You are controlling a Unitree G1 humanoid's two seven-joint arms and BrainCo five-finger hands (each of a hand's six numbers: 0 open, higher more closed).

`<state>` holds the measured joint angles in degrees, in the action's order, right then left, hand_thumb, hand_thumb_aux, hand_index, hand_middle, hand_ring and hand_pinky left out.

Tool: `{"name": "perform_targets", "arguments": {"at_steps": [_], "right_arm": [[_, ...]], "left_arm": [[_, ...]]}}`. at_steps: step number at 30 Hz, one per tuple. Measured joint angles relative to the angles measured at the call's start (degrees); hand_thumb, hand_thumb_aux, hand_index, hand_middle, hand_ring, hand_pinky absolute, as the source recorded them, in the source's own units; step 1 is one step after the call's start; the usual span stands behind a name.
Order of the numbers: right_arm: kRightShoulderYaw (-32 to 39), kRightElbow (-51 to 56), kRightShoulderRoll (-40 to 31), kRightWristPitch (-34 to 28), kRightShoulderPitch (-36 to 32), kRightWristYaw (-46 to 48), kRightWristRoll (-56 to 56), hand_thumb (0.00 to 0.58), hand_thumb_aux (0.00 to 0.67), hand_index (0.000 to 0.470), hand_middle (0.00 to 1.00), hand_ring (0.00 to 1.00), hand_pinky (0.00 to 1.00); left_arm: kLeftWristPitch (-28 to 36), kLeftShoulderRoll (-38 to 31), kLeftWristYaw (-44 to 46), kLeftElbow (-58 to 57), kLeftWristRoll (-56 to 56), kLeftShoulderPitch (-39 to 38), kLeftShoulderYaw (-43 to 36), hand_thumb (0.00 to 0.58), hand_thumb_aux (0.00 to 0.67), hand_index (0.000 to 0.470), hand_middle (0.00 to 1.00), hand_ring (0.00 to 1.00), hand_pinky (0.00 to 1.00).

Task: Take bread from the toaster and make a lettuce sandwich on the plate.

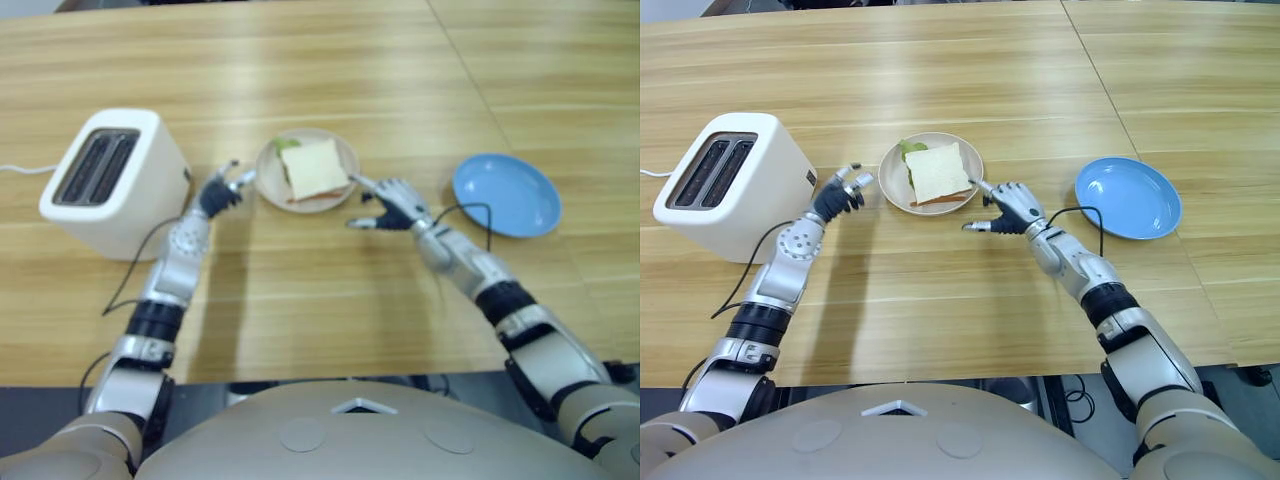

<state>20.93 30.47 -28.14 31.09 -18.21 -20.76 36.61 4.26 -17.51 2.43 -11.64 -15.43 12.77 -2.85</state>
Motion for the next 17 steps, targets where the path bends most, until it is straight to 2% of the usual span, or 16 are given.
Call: {"name": "perform_targets", "arguments": {"at_steps": [3,8,12,17], "right_arm": [[-8.49,-8.20,2.97,4.05,4.39,2.61,-16.14,0.000,0.000,0.000,0.00,0.00,0.00],[-16.93,-13.32,8.60,3.18,7.04,13.17,-38.22,0.000,0.000,0.000,0.00,0.00,0.00],[-19.87,-13.45,11.06,1.05,7.60,18.87,-45.31,0.000,0.000,0.000,0.00,0.00,0.00],[-21.59,-13.42,12.65,-0.56,8.27,23.01,-46.68,0.000,0.000,0.000,0.00,0.00,0.00]], "left_arm": [[-6.46,4.68,-2.62,0.46,6.40,0.68,4.97,0.000,0.000,0.000,0.00,0.00,0.00],[-12.82,8.97,-5.44,-2.12,11.14,3.16,8.43,0.000,0.000,0.000,0.00,0.00,0.00],[-14.46,10.74,-4.94,-3.81,13.69,3.84,8.60,0.000,0.000,0.000,0.00,0.00,0.00],[-17.00,11.49,-3.38,-4.86,16.24,3.89,8.63,0.000,0.000,0.000,0.00,0.00,0.00]]}}
